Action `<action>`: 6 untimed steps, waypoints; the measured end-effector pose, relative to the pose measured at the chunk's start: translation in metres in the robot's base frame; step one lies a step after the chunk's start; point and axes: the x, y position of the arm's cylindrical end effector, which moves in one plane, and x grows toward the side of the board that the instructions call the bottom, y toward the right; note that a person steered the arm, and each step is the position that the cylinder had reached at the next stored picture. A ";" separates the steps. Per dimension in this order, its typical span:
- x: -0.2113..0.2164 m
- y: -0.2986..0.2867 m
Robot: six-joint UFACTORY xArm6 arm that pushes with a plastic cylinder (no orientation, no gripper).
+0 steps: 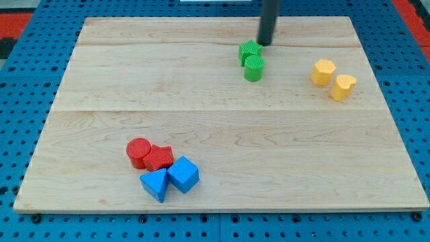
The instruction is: Point at the yellow hexagon
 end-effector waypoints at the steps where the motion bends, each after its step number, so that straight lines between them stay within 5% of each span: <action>1: 0.023 -0.027; 2: 0.079 0.006; 3: 0.091 0.042; 4: 0.080 0.005; 6: 0.061 0.153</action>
